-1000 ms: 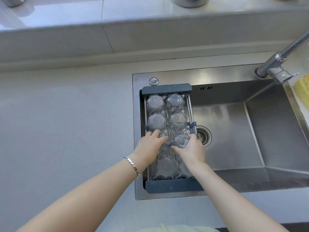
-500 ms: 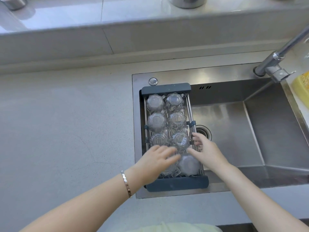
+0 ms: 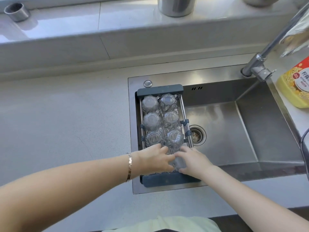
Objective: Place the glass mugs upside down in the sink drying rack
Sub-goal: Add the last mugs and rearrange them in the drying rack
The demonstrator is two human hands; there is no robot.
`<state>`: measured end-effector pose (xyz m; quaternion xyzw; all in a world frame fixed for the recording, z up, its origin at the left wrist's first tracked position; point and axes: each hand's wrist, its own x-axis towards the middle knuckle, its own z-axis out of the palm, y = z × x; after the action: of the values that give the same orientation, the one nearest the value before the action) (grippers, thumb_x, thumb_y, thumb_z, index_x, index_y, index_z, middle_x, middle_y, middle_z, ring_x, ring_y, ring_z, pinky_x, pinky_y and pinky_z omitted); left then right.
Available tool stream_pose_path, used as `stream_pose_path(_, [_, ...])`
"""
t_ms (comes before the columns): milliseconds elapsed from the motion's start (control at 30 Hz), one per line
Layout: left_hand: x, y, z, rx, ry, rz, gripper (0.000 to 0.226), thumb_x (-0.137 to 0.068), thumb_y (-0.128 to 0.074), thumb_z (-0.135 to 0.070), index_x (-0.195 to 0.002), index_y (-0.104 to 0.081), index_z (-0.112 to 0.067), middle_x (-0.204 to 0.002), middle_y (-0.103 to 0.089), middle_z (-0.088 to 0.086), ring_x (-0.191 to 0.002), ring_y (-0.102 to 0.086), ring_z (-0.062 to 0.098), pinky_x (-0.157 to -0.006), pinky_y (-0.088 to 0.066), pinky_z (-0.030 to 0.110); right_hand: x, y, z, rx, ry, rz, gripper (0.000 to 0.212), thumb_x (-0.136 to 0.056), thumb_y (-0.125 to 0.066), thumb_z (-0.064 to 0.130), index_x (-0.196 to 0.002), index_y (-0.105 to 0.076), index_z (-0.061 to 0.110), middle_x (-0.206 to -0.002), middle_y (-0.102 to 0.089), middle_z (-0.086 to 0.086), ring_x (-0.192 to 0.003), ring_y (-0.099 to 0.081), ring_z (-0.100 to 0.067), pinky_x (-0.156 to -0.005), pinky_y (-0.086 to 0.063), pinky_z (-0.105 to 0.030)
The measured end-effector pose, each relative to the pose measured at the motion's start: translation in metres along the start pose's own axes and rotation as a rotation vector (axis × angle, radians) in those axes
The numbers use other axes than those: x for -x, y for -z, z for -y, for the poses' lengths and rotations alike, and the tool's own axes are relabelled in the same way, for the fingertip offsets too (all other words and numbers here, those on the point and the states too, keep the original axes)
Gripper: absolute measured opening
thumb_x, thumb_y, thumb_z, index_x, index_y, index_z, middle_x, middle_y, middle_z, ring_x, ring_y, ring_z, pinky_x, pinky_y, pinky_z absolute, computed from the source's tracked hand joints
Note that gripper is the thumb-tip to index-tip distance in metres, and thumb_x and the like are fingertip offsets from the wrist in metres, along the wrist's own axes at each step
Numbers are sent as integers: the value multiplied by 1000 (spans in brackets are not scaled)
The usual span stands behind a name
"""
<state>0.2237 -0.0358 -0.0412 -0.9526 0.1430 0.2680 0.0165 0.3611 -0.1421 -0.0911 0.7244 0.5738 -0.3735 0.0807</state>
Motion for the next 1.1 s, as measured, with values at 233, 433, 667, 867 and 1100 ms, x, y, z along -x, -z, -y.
stream_pose_path(233, [59,13,-7,369,412,-437,73,-48,-80,-24,-116,-54,-33,-86,-58,7,-62,-58,21,-44,-48,26,1,3,6,-22,-44,-36,52,-79,-62,31,-129,-49,32,-129,-49,1,-116,-48,-29,-94,-44,-37])
stream_pose_path(433, [54,13,-32,990,968,-481,58,-74,-72,-30,-126,-48,-26,-113,-38,-3,-90,-52,16,-78,-47,26,32,28,15,-254,-137,-269,49,-71,-64,33,-119,-57,34,-122,-55,8,-111,-55,-23,-83,-45,-30])
stream_pose_path(667, [25,6,-53,1136,1211,-352,46,-78,-63,-47,-109,-41,-20,-108,-56,-3,-97,-58,25,-78,-46,33,73,35,-10,-744,-400,-456,43,-74,-70,23,-116,-61,28,-107,-51,-1,-99,-50,-16,-82,-37,-27])
stream_pose_path(867, [-5,-5,-41,954,1197,-164,49,-87,-47,-48,-132,-40,-30,-120,-50,10,-95,-63,34,-76,-48,33,75,16,-1,-1267,-554,-427,26,-82,-66,19,-108,-60,21,-103,-56,0,-101,-54,-21,-83,-56,-45])
stream_pose_path(1100, [-24,-22,-41,917,1207,-31,48,-91,-45,-50,-125,-44,-16,-122,-47,16,-97,-62,34,-80,-51,35,54,10,19,-1406,-628,-389,30,-83,-65,23,-109,-54,13,-102,-52,0,-92,-54,-20,-62,-55,-34])
